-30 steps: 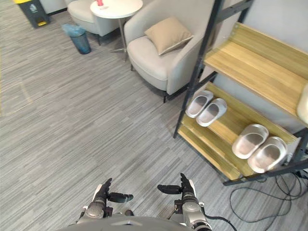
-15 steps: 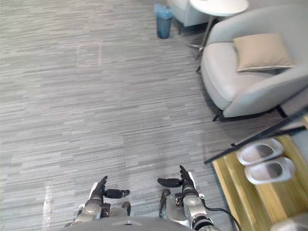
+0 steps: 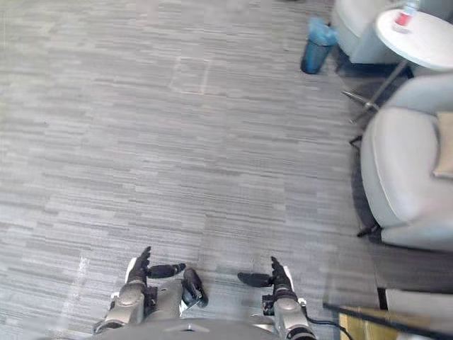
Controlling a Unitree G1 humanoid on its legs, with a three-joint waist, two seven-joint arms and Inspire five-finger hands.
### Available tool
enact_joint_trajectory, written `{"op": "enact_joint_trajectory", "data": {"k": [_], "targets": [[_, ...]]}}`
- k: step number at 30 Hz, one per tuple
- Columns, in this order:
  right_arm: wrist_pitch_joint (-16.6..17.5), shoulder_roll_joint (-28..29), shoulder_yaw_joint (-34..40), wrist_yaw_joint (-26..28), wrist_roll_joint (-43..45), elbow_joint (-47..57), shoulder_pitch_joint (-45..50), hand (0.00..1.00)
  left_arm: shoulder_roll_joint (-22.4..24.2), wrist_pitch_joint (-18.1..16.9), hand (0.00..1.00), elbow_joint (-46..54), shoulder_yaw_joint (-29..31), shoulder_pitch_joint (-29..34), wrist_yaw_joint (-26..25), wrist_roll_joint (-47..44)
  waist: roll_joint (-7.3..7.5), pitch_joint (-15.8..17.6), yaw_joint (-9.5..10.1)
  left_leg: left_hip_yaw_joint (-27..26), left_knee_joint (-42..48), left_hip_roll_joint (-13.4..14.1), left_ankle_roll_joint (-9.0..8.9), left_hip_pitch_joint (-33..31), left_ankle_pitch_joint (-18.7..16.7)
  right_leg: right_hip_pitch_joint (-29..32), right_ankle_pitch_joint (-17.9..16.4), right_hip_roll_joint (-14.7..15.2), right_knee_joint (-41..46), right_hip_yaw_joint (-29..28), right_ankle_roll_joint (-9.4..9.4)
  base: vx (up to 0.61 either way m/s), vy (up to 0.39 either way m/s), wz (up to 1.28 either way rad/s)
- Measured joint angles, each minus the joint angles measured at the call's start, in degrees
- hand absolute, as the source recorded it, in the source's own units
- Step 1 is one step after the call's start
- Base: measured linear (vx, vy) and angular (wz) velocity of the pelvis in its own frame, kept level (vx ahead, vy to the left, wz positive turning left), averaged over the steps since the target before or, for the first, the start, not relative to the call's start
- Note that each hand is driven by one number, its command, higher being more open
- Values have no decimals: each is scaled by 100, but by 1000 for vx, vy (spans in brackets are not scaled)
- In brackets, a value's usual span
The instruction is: Organize the slippers on the shoe rack
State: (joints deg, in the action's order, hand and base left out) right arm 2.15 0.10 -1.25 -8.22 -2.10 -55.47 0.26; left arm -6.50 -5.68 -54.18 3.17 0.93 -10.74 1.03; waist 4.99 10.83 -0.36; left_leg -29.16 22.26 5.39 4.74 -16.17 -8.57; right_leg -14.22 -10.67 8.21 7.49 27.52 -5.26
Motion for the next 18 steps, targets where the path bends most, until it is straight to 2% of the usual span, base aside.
{"op": "enact_joint_trajectory", "data": {"k": [1, 2, 3, 5, 6, 7, 9, 10, 11, 12, 13, 14, 15, 16, 17, 18], "targets": [[-19, 134, 7, 11, -3, -4, -1, 100, -13, 34, 100, -107, 38, 65, 5, -72, 26, -15, 21, 44, -15, -76, 47, 184, -110, -111, 349, 24, 207, -20, -105, 604, 198, 74], [-21, 184, 3, 17, -3, -7, -6, 100, -17, 51, 100, -105, 53, 105, -7, -108, 7, -28, 44, 52, -83, -98, 31, 390, -223, -72, 504, 97, 702, -99, -241, 513, 189, 63], [-21, 213, 1, 25, -4, -17, -28, 100, -14, 50, 100, -102, 51, 135, -2, -108, -4, -28, 65, 85, -160, -114, -1, 570, -306, 20, 593, 181, 1181, -178, -296, 494, 208, 40], [-19, 245, -42, 38, -5, -39, -78, 100, 19, 52, 100, -105, 24, 192, -1, -110, -37, -10, 48, 241, -335, -152, -87, 949, -461, 352, 879, 411, 2488, -368, -279, 346, 139, 33], [11, 237, -138, 66, -7, -24, -122, 100, -3, 71, 100, -132, -59, 213, -2, -99, -63, 10, 18, 410, -495, -181, -122, 1234, -575, 896, 452, 523, 3820, -605, 129, 345, 57, 45], [16, 202, -231, 69, -8, 5, -146, 100, 8, 88, 100, -183, -104, 229, -3, -90, -108, 30, -23, 568, -654, -182, -143, 1514, -660, 1326, 116, 401, 4490, -804, 247, 415, 48, 57], [-5, 162, -235, 82, -7, 139, -59, 100, 19, 106, 100, -234, -228, 222, -1, -37, -183, 70, -109, 832, -965, -157, -207, 1988, -692, 1937, -305, 123, 4720, -963, 381, 419, -69, 77], [15, 87, -251, 79, -9, 255, -77, 100, 51, 114, 100, -299, -227, 219, 0, -31, -225, 93, -161, 1023, -1131, -96, -327, 2319, -741, 2525, -585, -37, 4406, -947, 560, 502, -131, 82], [49, 48, -265, 82, -8, 323, -76, 100, 60, 113, 100, -344, -225, 208, -2, -30, -238, 98, -169, 1093, -1179, -60, -389, 2415, -780, 2760, -624, -63, 4160, -906, 615, 538, -189, 93], [124, -23, -300, 85, -7, 417, -96, 100, 67, 124, 100, -408, -223, 210, -5, -31, -257, 96, -211, 1266, -1311, 19, -560, 2614, -842, 3233, -544, -92, 3205, -854, 583, 497, -214, 85], [139, -62, -340, 87, -7, 473, -117, 100, 65, 127, 100, -432, -220, 221, -2, -30, -264, 97, -242, 1388, -1417, 84, -700, 2792, -904, 3429, -146, -139, 2264, -871, 524, 528, -238, 95], [154, -95, -340, 87, -10, 474, -122, 100, 80, 142, 100, -476, -215, 218, -5, -31, -334, 119, -301, 1508, -1506, 201, -821, 2955, -947, 3381, 413, -218, 2127, -854, 673, 632, -277, 67], [148, -150, -332, 88, -11, 453, -159, 100, 105, 152, 100, -531, -211, 214, -6, -35, -434, 98, -297, 1577, -1526, 336, -869, 3057, -953, 3218, 329, -351, 2029, -725, 704, 667, -288, 45], [82, -168, -283, 82, -14, 387, -276, 100, 185, 137, 100, -540, -226, 172, 39, -7, -527, 84, -164, 1616, -1485, 387, -878, 3008, -651, 3222, 196, -349, 2290, -787, 809, 801, -354, 45], [54, -293, -170, 61, -14, 331, -282, 100, 276, 143, 100, -536, -225, 85, 127, 116, -487, 134, -250, 1745, -1303, 250, -986, 3103, -213, 3558, -37, -69, 3326, -793, 897, 624, -302, 39], [53, -305, -156, 59, -14, 329, -266, 100, 302, 140, 100, -537, -225, 72, 132, 130, -509, 128, -288, 1775, -1241, 263, -1034, 3097, -185, 3591, -105, -29, 3456, -808, 853, 487, -269, 43]]}}
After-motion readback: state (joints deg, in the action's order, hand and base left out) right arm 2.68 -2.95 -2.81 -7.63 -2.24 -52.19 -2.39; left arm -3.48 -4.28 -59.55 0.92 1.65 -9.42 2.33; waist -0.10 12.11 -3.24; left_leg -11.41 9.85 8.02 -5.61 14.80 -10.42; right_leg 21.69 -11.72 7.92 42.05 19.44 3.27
